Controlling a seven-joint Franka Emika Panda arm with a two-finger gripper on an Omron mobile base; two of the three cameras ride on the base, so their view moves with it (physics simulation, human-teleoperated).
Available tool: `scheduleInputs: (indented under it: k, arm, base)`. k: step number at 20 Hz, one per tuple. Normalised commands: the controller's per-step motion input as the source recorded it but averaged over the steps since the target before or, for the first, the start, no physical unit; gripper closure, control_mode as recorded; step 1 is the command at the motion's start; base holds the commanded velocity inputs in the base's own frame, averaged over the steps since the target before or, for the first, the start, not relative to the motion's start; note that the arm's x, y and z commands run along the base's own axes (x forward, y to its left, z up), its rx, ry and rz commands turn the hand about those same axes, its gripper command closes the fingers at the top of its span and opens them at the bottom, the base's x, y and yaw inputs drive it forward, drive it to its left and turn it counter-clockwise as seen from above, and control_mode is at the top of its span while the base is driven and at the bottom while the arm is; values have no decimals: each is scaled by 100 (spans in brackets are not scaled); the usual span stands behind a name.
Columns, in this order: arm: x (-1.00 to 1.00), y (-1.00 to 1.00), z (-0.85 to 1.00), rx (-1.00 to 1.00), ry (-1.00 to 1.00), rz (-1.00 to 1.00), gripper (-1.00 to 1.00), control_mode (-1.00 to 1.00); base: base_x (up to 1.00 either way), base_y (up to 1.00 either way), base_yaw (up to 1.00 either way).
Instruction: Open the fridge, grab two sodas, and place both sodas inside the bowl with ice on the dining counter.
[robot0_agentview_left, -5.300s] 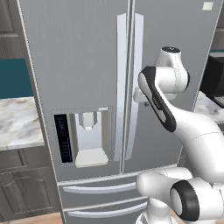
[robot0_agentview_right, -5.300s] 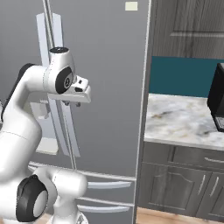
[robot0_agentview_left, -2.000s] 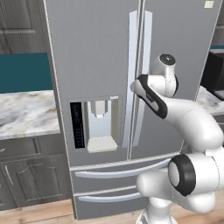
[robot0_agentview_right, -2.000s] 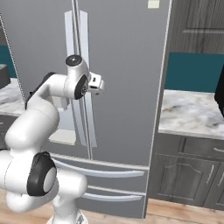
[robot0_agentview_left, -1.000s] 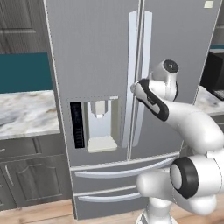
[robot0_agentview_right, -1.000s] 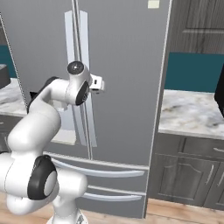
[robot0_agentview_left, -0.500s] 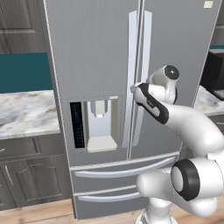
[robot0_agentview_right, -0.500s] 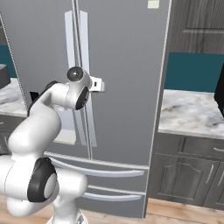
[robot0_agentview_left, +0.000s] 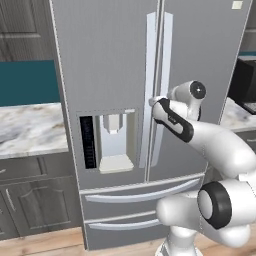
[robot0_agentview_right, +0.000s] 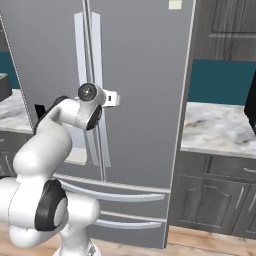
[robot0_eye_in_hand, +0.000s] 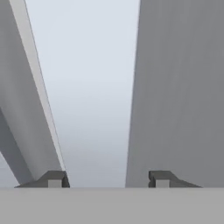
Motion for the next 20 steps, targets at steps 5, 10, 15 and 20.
scheduleInputs:
  k: [5, 10, 15, 20]
  arm:
    - [3, -7, -6, 0, 17, -3, 100, -100]
    - [-67, -26, 0, 0, 4, -7, 100, -100]
    - [-95, -48, 0, 0, -6, -5, 100, -100]
    - [-89, -65, 10, 0, -7, -5, 100, -100]
  base:
    - [0, 0, 0]
    - [0, 0, 0]
    - [0, 0, 0]
    - [0, 0, 0]
